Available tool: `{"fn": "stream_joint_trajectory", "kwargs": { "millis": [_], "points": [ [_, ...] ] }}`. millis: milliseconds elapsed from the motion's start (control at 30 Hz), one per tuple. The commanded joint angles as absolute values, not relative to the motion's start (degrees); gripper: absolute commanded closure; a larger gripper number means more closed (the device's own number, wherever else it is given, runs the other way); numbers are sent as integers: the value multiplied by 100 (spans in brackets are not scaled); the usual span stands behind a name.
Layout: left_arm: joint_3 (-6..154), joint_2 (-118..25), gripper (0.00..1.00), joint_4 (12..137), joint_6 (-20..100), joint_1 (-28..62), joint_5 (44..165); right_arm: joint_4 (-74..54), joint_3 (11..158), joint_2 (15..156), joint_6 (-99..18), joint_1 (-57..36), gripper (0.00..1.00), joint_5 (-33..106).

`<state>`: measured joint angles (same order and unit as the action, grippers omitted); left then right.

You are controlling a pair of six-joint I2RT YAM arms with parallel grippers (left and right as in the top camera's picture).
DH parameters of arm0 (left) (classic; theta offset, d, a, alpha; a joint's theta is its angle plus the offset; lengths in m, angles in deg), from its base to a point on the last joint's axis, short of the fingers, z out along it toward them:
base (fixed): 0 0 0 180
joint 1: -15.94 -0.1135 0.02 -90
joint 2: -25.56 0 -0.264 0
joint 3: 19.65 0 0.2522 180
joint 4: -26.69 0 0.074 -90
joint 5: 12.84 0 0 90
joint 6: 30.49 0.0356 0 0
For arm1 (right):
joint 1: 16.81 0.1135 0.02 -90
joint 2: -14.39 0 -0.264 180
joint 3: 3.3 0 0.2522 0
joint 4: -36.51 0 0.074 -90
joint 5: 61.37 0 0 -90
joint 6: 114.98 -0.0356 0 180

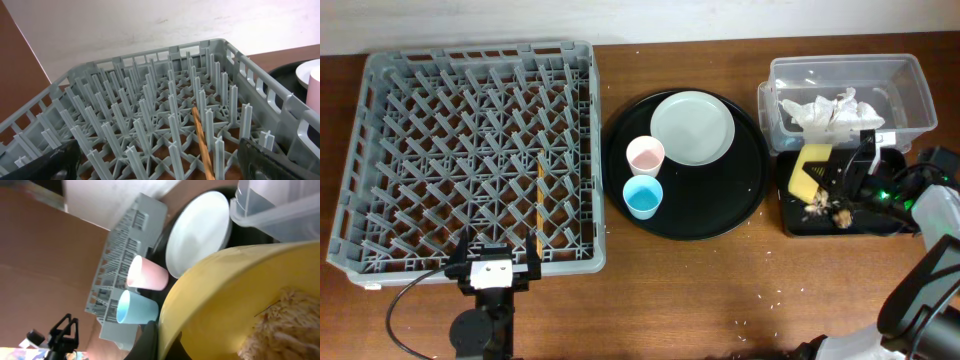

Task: Sort waste into correct bins and load items into the dishwasher rack
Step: 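Lift the yellow bowl over the black tray and tip out scraps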

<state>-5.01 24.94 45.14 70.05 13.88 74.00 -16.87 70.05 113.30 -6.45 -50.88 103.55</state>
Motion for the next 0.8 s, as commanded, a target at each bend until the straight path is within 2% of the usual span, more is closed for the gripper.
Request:
{"fn": "stream_joint_trajectory", "kwargs": {
  "millis": [0,267,533,667,767],
  "points": [
    [-538,2527,1,4508,7095,1348,7464,-1521,6975,11426,-525,-5107,96,11286],
    [-538,2527,1,4508,7095,1348,7464,-1320,6977,11431,-785,-5114,96,11758],
    [-538,2527,1,4508,7095,1348,7464,-1230,6977,11431,-1727,-5470,96,11753],
    [-538,2527,1,4508,7095,1348,7464,-1232,6977,11431,-2770,-5846,96,11756],
    [-538,2527,1,4508,7095,1348,7464,-1232,6977,11431,-2890,-6012,96,11756]
  ]
}}
